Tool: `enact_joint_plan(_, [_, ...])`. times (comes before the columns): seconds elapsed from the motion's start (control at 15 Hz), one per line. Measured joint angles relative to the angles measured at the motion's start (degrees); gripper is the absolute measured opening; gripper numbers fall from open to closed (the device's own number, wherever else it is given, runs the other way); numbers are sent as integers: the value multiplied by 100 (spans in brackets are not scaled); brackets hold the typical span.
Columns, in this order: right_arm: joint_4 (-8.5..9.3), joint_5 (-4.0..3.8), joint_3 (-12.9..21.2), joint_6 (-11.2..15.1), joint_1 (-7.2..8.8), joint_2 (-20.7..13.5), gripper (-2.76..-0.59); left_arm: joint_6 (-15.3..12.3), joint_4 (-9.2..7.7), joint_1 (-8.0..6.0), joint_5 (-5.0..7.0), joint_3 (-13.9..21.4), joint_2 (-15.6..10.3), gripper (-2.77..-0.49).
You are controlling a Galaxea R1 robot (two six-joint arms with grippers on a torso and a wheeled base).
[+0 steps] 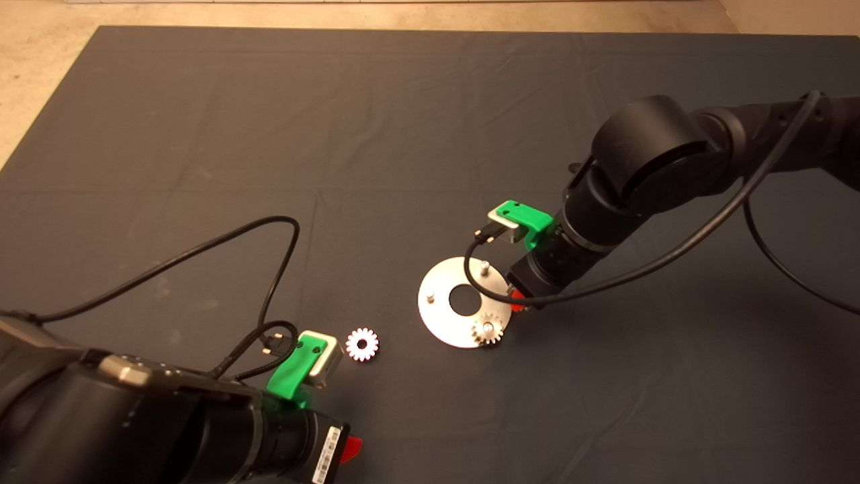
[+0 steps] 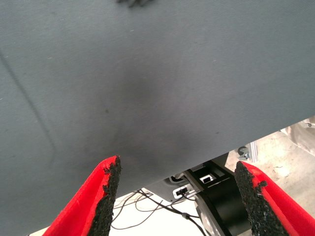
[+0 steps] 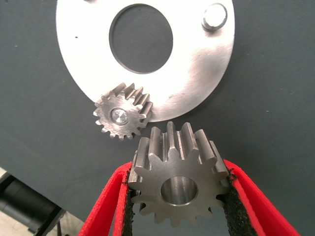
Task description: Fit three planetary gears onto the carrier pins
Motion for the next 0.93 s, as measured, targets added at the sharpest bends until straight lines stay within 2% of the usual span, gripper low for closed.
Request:
enact_joint_plan(0.2, [-9, -104, -19, 51, 24, -5, -233, -2, 1, -5, -11, 0, 48, -164])
enact_joint_plan(0.33, [-34, -125, -85, 57, 35, 100, -233, -2, 0, -16, -4, 0, 48, -164])
enact_joint_plan(0.47, [-102, -104, -149, 57, 57, 324, -233, -2, -2, -16, -4, 0, 47, -164])
enact_joint_plan(0.67, [-299, -73, -336, 57, 57, 604, -233, -2, 0, -18, -4, 0, 45, -164])
enact_joint_plan(0.93, [-593, -99, -610, 57, 57, 736, -233, -2, 1, -49, -4, 0, 33, -164])
